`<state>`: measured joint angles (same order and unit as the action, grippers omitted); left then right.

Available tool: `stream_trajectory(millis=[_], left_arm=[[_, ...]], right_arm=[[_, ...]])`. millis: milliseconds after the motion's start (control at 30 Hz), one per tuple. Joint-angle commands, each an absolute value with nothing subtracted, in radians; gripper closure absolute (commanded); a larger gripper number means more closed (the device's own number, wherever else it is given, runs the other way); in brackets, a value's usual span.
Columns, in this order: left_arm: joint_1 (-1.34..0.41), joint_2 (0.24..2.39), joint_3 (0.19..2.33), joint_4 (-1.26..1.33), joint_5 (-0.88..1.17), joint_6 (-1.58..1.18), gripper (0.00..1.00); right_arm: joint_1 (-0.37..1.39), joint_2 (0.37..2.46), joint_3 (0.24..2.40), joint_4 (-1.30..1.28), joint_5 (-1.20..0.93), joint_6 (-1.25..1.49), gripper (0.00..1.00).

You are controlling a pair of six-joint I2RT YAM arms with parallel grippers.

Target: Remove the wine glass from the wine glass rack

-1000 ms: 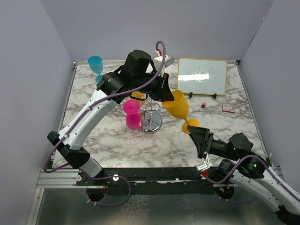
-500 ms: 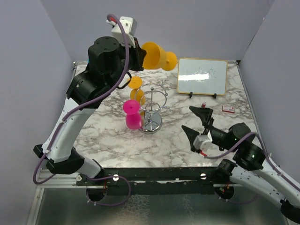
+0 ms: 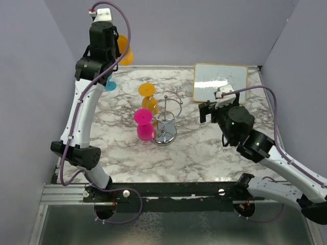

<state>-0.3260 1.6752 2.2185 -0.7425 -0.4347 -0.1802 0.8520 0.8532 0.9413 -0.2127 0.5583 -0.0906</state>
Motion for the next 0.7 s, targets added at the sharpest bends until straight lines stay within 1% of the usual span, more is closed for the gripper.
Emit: stream_trajectory(millis=[0,100,200,267,367,467,533,667], left_arm=[[-0.191,1.633,2.102,-0.775,-0.38,-0.253,1.0],[-0.117,1.603,1.975,-0.777,-0.359,-0.287,1.0],[-0.043,1.579,1.846,-0.775,-0.36,-0.302,1.0],[0.008,1.564,1.759,-0.757,-0.346,-0.314,1.0],[0.067,1.563,1.662,-0.697,-0.36,-0.344,1.0],[0.122,1.626,1.662,-0.678,-0.356,-0.373,1.0],[0.144,1.683,1.698,-0.675,-0.386,-0.379,1.0],[0.176,1.812,1.803,-0.665,-0.373,-0.392,1.0]], right_arm=[[0.855,0.939,1.031,-0.377,0.782,0.121,0.0],[0.852,0.938,1.047,-0.388,0.798,0.168,0.0],[0.815,0.913,1.027,-0.297,0.791,0.106,0.0],[0.746,0.922,1.033,-0.279,0.72,0.088,0.0],[0.617,0.971,1.077,-0.337,0.577,0.164,0.0],[0.569,1.036,1.094,-0.375,0.464,0.222,0.01],[0.536,1.076,1.099,-0.399,0.392,0.249,0.0],[0.477,1.108,1.102,-0.403,0.277,0.245,0.0]])
